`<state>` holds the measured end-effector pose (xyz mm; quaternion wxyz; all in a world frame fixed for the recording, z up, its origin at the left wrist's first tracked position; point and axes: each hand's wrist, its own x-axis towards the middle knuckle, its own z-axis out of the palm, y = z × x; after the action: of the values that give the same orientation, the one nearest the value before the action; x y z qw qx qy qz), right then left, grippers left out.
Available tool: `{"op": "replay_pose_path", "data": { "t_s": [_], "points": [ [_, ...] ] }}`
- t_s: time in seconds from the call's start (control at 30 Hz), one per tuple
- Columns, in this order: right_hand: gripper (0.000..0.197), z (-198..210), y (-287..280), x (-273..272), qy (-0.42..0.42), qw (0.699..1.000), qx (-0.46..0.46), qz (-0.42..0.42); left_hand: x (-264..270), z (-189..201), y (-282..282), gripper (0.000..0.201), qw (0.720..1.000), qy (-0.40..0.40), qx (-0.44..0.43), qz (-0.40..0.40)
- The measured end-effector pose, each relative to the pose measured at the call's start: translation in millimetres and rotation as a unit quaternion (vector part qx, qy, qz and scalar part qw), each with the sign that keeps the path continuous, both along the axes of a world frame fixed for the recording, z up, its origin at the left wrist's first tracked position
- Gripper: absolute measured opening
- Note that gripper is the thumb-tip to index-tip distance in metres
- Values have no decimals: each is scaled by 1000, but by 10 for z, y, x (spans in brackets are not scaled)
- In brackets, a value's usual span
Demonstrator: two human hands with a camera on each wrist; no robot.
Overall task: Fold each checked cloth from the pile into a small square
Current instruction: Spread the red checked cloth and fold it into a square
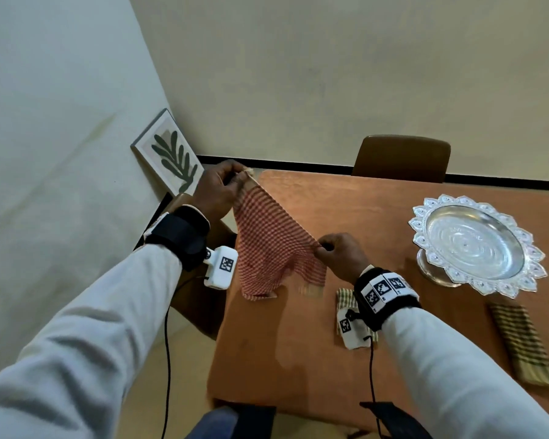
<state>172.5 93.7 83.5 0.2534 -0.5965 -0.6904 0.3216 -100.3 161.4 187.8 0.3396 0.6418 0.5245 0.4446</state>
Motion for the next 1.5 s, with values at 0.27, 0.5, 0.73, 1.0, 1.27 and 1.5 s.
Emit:
{"op": "replay_pose_path", "data": {
  "t_s": [0.27,0.5,0.73,1.0,1.27,1.5],
  "points": [
    [27,363,760,324,-73,989,21,-129,-190,-64,809,19,990,88,-34,101],
    [11,1318,1765,676,-127,964,142,-187,-28,520,1686,12,993,-22,-45,104],
    [19,1898,1767,990,-128,937,255,-202,-99,906,1550,7,988,-136,34,58],
    [9,578,766,796,-129,963,195,-135,-395,-312,619,21,996,23,-79,42],
    [21,-633,-63,779,-246,968,-56,-10,-540,-1657,-281,3,968,125,-217,6],
    [2,-618,-236,987,-144,983,-117,18,-815,-1870,-615,3,956,136,-258,-23]
  ]
}}
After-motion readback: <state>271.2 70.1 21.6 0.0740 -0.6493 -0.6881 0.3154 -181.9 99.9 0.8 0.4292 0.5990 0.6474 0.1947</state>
